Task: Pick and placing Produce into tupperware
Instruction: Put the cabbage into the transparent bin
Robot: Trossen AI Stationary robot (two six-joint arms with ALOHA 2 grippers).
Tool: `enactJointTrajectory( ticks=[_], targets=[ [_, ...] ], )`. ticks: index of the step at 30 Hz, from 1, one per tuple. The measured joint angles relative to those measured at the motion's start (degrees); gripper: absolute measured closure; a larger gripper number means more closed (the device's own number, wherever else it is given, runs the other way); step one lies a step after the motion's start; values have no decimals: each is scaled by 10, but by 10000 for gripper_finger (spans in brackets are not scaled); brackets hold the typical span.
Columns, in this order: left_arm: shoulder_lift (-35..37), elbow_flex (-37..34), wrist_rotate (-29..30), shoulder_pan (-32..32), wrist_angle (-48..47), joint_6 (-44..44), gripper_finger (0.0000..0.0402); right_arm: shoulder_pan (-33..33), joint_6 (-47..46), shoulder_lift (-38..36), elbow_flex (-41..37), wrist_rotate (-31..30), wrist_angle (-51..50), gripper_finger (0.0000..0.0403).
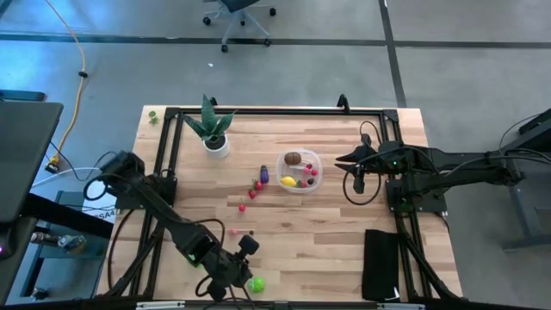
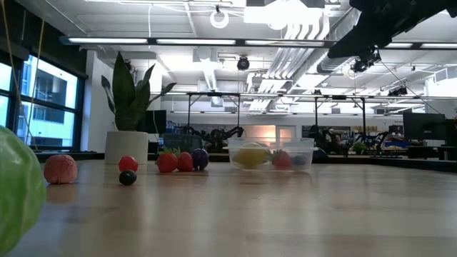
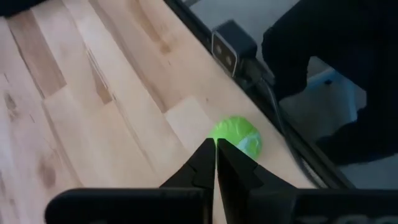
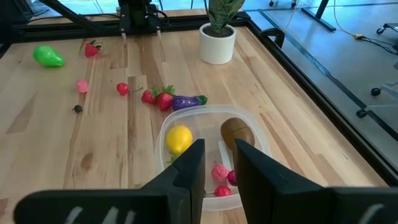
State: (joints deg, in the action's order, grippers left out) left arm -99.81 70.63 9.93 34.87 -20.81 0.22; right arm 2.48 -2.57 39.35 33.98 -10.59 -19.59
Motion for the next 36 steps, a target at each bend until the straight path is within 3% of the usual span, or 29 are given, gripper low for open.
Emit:
enactJointTrajectory(
  ticks=[11, 18, 29, 36],
  targets=[
    [-22, 0, -27, 0, 15, 54, 247, 0, 0, 0, 0, 0, -4, 329],
    [-52, 2, -60, 0, 19, 61, 198, 0, 0, 0, 0, 0, -10, 329],
    [-92, 59, -71, 0, -77, -142, 170, 0, 0, 0, 0, 0, -17, 329],
    [-92, 62, -71, 0, -67, -240, 145, 0, 0, 0, 0, 0, -23, 329]
  ],
)
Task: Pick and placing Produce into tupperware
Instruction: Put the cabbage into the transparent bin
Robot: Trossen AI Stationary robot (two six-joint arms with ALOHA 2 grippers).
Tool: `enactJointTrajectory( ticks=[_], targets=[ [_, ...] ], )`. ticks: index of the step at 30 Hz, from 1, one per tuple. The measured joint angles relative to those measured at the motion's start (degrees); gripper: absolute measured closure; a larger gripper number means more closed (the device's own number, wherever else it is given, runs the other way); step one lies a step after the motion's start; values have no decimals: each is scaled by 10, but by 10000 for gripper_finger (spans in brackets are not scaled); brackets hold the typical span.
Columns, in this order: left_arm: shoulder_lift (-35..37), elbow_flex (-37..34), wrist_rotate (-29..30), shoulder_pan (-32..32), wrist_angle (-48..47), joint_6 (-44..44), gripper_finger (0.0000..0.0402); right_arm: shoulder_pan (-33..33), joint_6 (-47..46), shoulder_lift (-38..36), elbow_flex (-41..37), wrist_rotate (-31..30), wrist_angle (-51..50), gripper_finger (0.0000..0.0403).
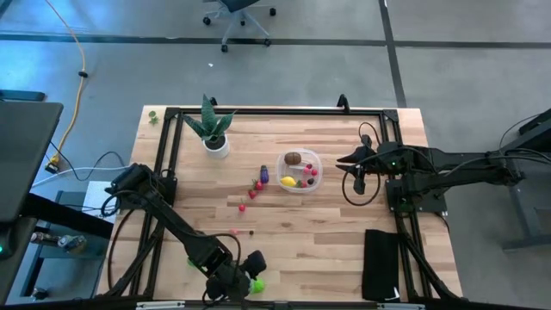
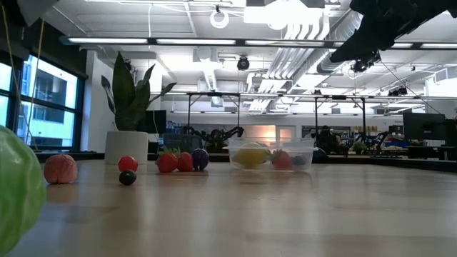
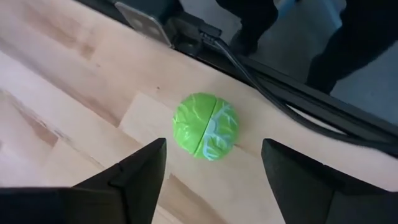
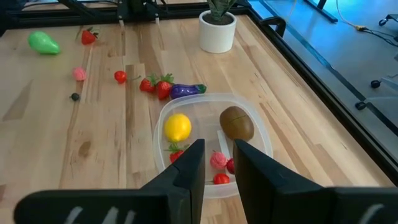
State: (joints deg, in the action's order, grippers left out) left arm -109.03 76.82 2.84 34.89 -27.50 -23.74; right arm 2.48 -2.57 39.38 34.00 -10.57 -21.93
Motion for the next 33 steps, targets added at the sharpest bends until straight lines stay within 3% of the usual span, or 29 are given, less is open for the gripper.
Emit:
enactJointTrajectory(
  ticks=[9, 18, 33],
  targets=[
    [-26, 17, -25, -11, -23, -61, 120, 0, 0, 0, 0, 0, -1, 329],
    [-86, 127, -25, -23, -146, -157, 117, 0, 0, 0, 0, 0, -1, 329],
    [-124, 152, -44, -23, -138, -231, 117, 0, 0, 4, 0, 0, -11, 329]
  ],
)
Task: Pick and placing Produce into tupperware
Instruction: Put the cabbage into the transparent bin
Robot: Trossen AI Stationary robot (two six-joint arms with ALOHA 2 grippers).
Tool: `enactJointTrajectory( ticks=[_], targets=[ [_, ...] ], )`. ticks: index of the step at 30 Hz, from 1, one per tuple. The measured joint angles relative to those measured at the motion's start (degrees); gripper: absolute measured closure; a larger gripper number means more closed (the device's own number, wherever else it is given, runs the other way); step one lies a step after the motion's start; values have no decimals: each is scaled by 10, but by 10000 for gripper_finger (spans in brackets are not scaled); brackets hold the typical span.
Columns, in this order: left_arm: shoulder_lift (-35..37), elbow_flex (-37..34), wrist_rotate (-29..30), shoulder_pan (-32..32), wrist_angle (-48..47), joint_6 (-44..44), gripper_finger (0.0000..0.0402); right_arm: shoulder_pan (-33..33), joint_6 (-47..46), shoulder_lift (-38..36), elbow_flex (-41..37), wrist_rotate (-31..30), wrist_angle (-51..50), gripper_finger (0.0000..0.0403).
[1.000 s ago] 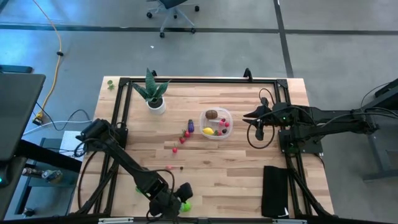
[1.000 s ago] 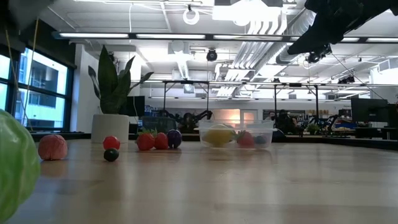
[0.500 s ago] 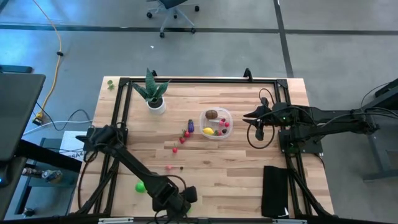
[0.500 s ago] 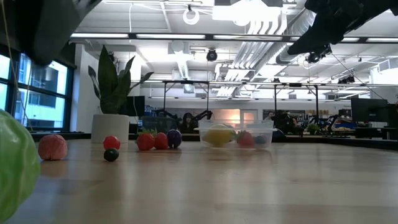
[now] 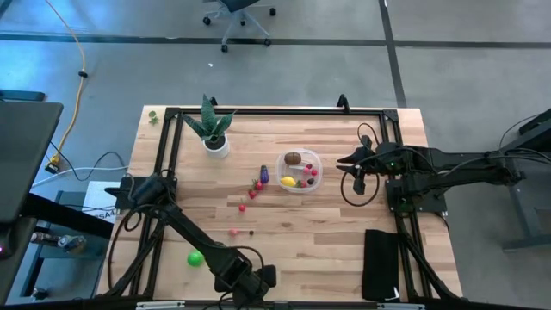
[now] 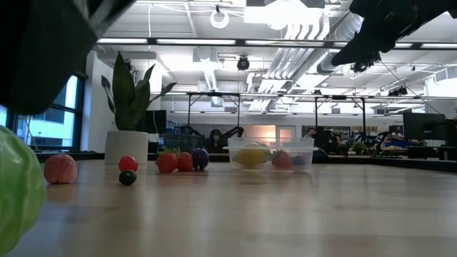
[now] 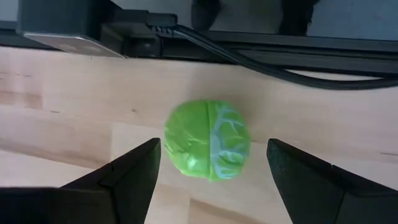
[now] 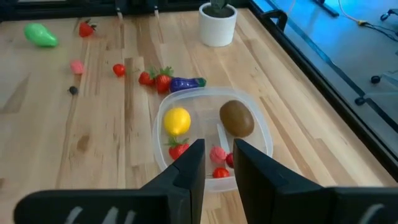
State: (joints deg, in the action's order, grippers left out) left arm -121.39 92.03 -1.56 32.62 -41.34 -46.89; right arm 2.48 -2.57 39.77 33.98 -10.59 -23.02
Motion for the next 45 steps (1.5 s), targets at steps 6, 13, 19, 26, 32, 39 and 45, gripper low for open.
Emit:
enactJointTrajectory(
  ticks=[6, 13, 19, 26, 32, 39, 45],
  targets=[
    [-1, 0, -1, 0, 5, -22, 117, 0, 0, 0, 0, 0, -3, 329],
    [-15, 0, -7, 0, 15, -29, 117, 0, 0, 0, 0, 0, -2, 329],
    [-27, 0, -8, 0, 15, -30, 117, 0, 0, 0, 0, 0, -1, 329],
    [-27, 0, -7, 0, 16, -28, 117, 0, 0, 0, 0, 0, -2, 329],
    [-33, -1, -2, 0, 17, -2, 117, 0, 0, 0, 0, 0, -3, 329],
    [-37, 0, 13, 0, 22, 40, 117, 0, 0, 0, 0, 0, -3, 329],
    [-37, 0, 17, 0, 23, 64, 117, 0, 0, 0, 0, 0, -3, 329]
  ],
)
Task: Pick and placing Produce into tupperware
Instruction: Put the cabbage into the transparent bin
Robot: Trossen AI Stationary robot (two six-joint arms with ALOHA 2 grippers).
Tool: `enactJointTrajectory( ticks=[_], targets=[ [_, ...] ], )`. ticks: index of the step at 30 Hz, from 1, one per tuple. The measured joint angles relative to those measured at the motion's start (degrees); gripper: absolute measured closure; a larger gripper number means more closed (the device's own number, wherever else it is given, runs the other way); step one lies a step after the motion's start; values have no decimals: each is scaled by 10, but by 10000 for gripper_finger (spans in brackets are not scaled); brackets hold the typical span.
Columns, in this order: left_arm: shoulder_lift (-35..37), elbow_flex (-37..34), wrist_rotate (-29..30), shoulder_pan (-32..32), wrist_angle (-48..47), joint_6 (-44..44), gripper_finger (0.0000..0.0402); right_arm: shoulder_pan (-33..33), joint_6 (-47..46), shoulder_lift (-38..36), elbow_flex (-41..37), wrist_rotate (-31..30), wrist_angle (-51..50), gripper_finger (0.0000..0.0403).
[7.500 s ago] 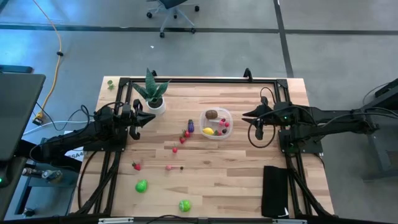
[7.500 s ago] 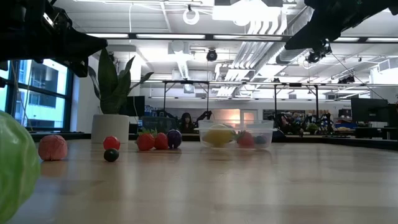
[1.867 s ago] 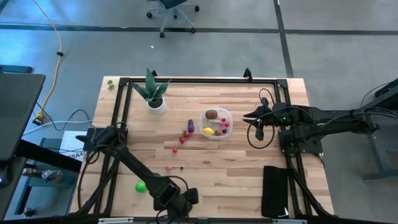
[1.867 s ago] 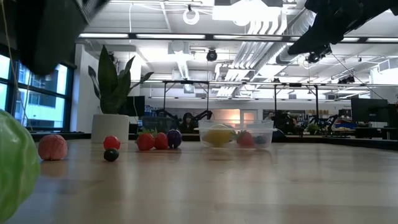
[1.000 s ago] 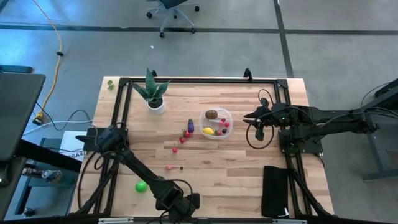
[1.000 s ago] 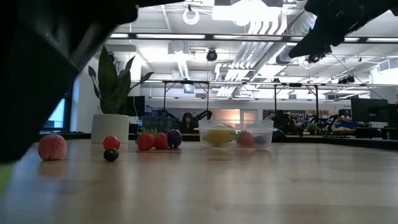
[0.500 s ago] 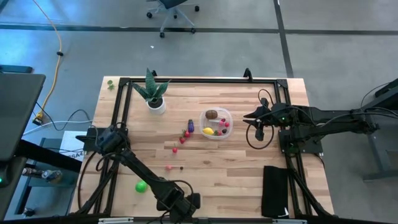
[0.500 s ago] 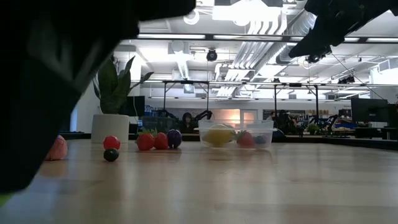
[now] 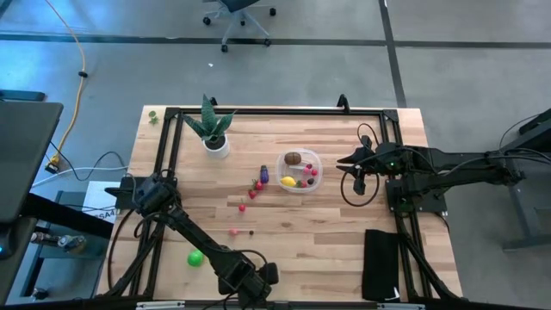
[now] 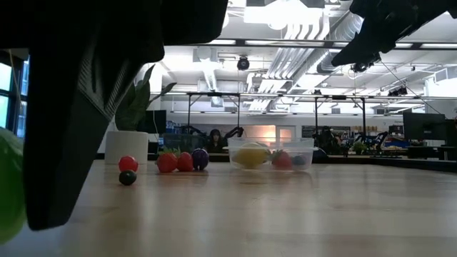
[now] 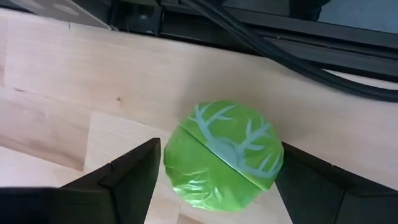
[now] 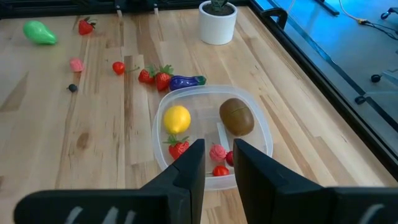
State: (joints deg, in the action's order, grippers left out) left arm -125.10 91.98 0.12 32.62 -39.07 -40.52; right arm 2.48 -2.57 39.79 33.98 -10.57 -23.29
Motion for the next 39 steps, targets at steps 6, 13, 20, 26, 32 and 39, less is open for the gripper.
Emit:
enactJointTrajectory(
  ticks=[6, 13, 20, 26, 32, 39],
  targets=[
    [0, 0, 6, 0, 0, 5, 126, 0, 0, 0, 0, 0, 0, 329],
    [0, 0, 6, 0, 0, 6, 162, 0, 0, 0, 0, 0, 0, 329],
    [0, 0, 6, 0, 3, 7, 158, 0, 0, 0, 0, 0, 0, 329],
    [0, 3, 15, 0, 0, 11, 156, 0, 0, 0, 0, 0, 0, 329],
    [1, 55, 60, -1, -45, 18, 160, 0, 0, 0, 0, 0, 0, 329],
    [1, 95, 95, -28, -82, 6, 160, 0, 0, 0, 0, 0, 0, 329]
  ],
)
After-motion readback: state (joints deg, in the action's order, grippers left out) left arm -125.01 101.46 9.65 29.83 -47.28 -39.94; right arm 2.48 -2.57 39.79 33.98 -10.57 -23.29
